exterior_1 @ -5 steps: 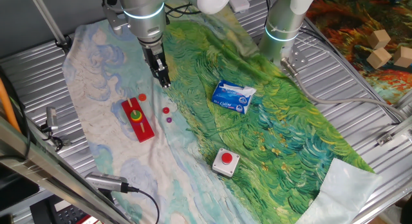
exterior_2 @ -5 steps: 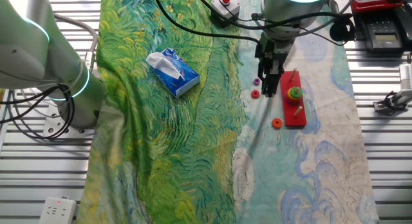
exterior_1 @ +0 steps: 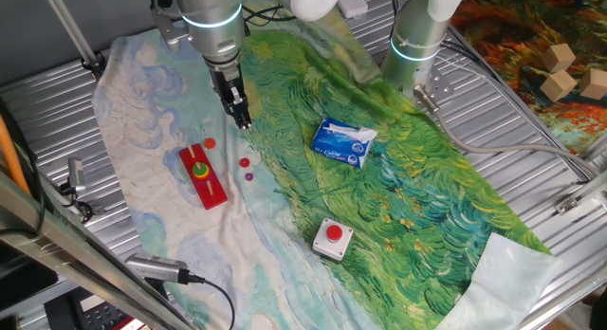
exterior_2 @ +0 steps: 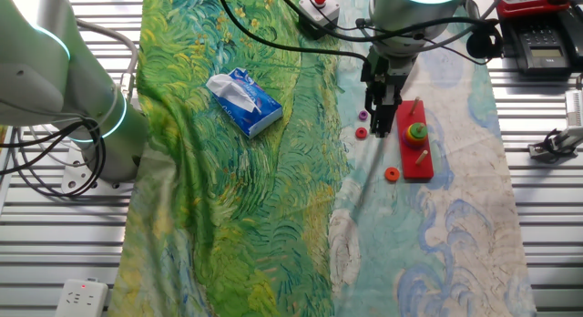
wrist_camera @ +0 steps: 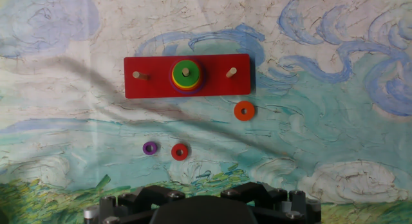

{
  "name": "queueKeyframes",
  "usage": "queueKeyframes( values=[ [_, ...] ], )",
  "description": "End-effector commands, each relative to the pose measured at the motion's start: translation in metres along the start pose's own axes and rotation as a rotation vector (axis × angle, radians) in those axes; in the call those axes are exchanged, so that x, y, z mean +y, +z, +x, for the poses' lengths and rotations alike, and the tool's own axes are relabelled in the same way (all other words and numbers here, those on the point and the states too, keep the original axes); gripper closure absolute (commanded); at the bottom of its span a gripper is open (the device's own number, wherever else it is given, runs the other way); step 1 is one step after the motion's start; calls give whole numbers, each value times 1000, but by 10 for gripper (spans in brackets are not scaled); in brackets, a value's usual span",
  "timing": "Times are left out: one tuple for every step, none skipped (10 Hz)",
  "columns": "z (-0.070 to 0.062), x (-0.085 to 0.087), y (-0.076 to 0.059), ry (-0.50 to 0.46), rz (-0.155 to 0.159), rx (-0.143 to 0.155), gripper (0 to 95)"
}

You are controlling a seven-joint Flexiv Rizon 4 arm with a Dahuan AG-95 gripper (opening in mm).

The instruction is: Take out one Hanoi block and throw it aside

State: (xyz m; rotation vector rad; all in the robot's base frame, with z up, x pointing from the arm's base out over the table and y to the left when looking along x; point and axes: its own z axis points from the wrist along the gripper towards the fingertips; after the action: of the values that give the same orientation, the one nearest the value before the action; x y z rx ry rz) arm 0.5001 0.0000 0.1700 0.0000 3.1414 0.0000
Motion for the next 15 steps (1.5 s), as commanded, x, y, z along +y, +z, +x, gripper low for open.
queueKeyframes(
  values=[
    [0, 0, 0, -26, -44, -68, 950],
    [0, 0, 0, -27, -42, -68, 950],
    [0, 0, 0, -27, -42, -68, 950],
    [0, 0, 0, -27, -42, -68, 950],
    [0, 0, 0, -27, -42, -68, 950],
    [0, 0, 0, -27, -42, -68, 950],
    [0, 0, 0, -27, -42, -68, 950],
    [0, 0, 0, -27, -42, -68, 950],
    [0, 0, 0, -27, -42, -68, 950],
    [0, 0, 0, -27, -42, -68, 950],
    [0, 0, 0, -27, -42, -68, 950],
    [0, 0, 0, -27, -42, -68, 950],
    [0, 0, 0, -26, -42, -67, 950],
    [0, 0, 0, -25, -42, -66, 950],
    [0, 0, 0, -25, -42, -66, 950]
  ],
)
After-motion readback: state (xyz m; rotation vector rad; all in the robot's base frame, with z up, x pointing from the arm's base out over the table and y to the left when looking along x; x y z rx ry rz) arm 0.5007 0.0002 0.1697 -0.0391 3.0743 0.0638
